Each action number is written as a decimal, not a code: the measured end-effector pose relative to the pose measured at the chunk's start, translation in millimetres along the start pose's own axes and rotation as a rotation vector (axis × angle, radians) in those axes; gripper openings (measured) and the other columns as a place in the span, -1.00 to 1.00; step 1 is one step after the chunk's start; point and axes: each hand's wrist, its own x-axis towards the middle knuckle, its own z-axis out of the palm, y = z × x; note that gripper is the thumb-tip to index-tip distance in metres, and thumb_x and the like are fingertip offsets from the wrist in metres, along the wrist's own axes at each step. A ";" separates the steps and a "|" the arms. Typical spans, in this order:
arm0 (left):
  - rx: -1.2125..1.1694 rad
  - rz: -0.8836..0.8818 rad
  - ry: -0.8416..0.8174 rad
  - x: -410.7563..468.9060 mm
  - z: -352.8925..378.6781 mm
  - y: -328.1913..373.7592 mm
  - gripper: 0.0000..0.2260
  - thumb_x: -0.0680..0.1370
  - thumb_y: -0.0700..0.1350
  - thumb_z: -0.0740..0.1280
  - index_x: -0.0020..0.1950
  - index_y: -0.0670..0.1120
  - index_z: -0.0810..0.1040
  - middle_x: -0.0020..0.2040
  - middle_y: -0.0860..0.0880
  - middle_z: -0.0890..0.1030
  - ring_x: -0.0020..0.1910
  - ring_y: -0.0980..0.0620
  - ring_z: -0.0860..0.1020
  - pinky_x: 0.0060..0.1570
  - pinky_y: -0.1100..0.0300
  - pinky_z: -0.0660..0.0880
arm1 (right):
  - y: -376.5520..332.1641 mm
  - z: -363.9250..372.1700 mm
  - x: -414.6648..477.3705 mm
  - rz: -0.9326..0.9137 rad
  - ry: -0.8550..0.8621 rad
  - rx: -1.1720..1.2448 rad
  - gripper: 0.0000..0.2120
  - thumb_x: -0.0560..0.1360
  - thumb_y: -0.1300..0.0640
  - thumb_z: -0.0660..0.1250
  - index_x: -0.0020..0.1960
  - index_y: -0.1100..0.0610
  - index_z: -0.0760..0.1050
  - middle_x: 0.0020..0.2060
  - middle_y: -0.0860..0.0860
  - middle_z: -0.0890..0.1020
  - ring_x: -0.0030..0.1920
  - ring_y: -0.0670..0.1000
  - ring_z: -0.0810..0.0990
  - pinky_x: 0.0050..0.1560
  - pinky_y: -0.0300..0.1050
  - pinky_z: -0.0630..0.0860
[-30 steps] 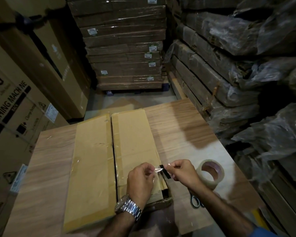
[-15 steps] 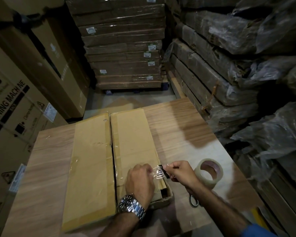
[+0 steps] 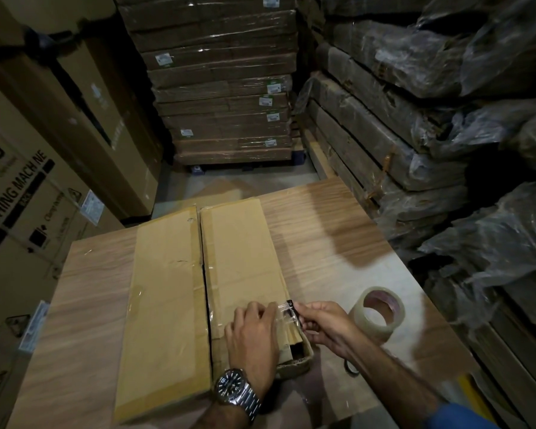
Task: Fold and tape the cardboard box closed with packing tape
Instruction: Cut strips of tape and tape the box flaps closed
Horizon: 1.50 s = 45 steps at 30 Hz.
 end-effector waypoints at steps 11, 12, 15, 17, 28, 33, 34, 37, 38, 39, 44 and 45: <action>0.055 0.013 0.024 -4.1 17.7 -9.8 -0.62 0.35 -0.06 0.55 0.11 0.20 0.61 -0.08 0.11 0.56 -0.12 0.06 0.51 -0.15 0.06 0.49 | 23.1 3.8 0.2 0.043 0.014 0.087 -0.74 0.29 -0.03 0.46 -0.31 0.13 0.49 -0.52 -0.01 0.47 -0.58 -0.15 0.37 -0.54 -0.31 0.34; 0.057 0.008 0.022 -4.3 19.4 -11.0 -0.61 0.35 -0.06 0.55 0.12 0.21 0.60 -0.07 0.12 0.56 -0.11 0.06 0.51 -0.14 0.06 0.48 | 27.8 3.5 2.4 0.050 0.020 0.092 -0.74 0.33 -0.04 0.45 -0.32 0.12 0.48 -0.54 -0.03 0.45 -0.59 -0.16 0.35 -0.56 -0.32 0.32; 0.050 0.007 0.048 -4.8 19.5 -11.5 -0.65 0.38 -0.02 0.53 0.13 0.21 0.60 -0.09 0.12 0.55 -0.12 0.06 0.50 -0.12 0.06 0.48 | 27.6 5.4 -0.9 0.084 0.019 0.114 -0.74 0.37 -0.06 0.43 -0.27 0.13 0.50 -0.56 -0.06 0.42 -0.61 -0.16 0.30 -0.58 -0.31 0.25; 0.008 -0.006 0.066 -4.4 19.6 -9.8 -0.69 0.39 -0.01 0.52 0.11 0.19 0.63 -0.12 0.11 0.55 -0.14 0.05 0.50 -0.14 0.04 0.48 | 26.3 7.3 -2.8 0.082 0.026 0.140 -0.71 0.47 -0.09 0.37 -0.19 0.15 0.56 -0.51 -0.05 0.46 -0.57 -0.14 0.31 -0.55 -0.29 0.22; -0.124 -0.061 -0.005 -6.6 15.2 -10.5 -0.71 0.52 0.04 0.36 0.24 0.20 0.57 0.02 0.10 0.46 0.04 0.04 0.39 0.05 0.04 0.32 | 43.9 10.0 0.6 0.076 0.122 0.059 -0.54 0.25 -0.33 0.47 -0.30 0.06 0.50 -0.41 0.06 0.49 -0.44 0.01 0.42 -0.45 -0.19 0.21; -0.105 -0.060 -0.021 -8.2 11.9 -9.4 -0.68 0.51 0.01 0.37 0.26 0.15 0.55 0.06 0.05 0.47 0.07 -0.01 0.40 0.09 -0.03 0.34 | 46.3 8.1 -11.9 -0.025 0.260 0.006 -0.82 0.39 0.10 0.52 -0.18 0.11 0.52 -0.39 0.02 0.57 -0.41 -0.03 0.53 -0.45 -0.24 0.42; -0.096 -0.056 -0.035 -8.1 11.0 -9.2 -0.68 0.53 0.02 0.35 0.28 0.16 0.53 0.08 0.05 0.47 0.08 -0.01 0.39 0.10 -0.03 0.34 | 43.8 -0.5 -12.9 -0.114 0.352 -0.080 -0.85 0.38 0.20 0.51 -0.20 0.12 0.53 -0.37 0.01 0.59 -0.35 -0.01 0.56 -0.37 -0.22 0.47; -0.080 -0.044 -0.052 -9.2 9.5 -8.1 -0.67 0.55 0.02 0.31 0.31 0.14 0.51 0.09 0.04 0.46 0.09 -0.01 0.39 0.13 -0.04 0.34 | 29.0 -38.1 -17.4 -0.417 0.654 -0.505 -0.90 0.35 0.21 0.46 -0.23 0.06 0.56 -0.35 -0.05 0.60 -0.22 0.04 0.60 -0.15 -0.09 0.52; -0.079 -0.041 -0.058 -9.8 8.6 -8.0 -0.67 0.55 0.02 0.30 0.33 0.14 0.50 0.10 0.04 0.46 0.09 -0.01 0.39 0.14 -0.04 0.33 | 24.5 -53.4 -20.0 -0.461 0.769 -0.714 -0.92 0.37 0.17 0.43 -0.17 0.04 0.58 -0.25 -0.03 0.62 -0.13 0.05 0.60 -0.09 -0.05 0.52; -0.075 -0.040 -0.076 -10.3 7.5 -8.6 -0.65 0.56 0.03 0.28 0.36 0.14 0.48 0.13 0.04 0.45 0.11 0.00 0.38 0.17 -0.04 0.32 | 19.3 -65.9 -24.1 -0.454 0.855 -0.948 -0.87 0.40 0.12 0.40 -0.05 0.02 0.58 -0.10 -0.03 0.61 0.00 0.06 0.57 -0.01 -0.02 0.50; -0.087 -0.019 -0.165 -10.3 -2.2 -9.7 -0.59 0.62 0.07 0.16 0.48 0.20 0.29 0.23 0.09 0.35 0.15 0.11 0.24 0.31 0.07 0.22 | 9.0 -94.7 -30.3 -0.058 0.721 -1.588 -0.70 0.52 -0.03 0.23 0.25 -0.09 0.47 0.25 -0.08 0.50 0.28 0.01 0.42 0.17 -0.01 0.29; -0.094 -0.010 -0.175 -10.5 -4.7 -9.7 -0.58 0.62 0.06 0.15 0.49 0.20 0.26 0.25 0.09 0.34 0.15 0.12 0.23 0.32 0.08 0.22 | 8.1 -93.5 -30.2 -0.040 0.709 -1.612 -0.74 0.52 0.00 0.21 0.18 -0.07 0.52 0.20 -0.08 0.54 0.24 0.01 0.45 0.14 -0.02 0.28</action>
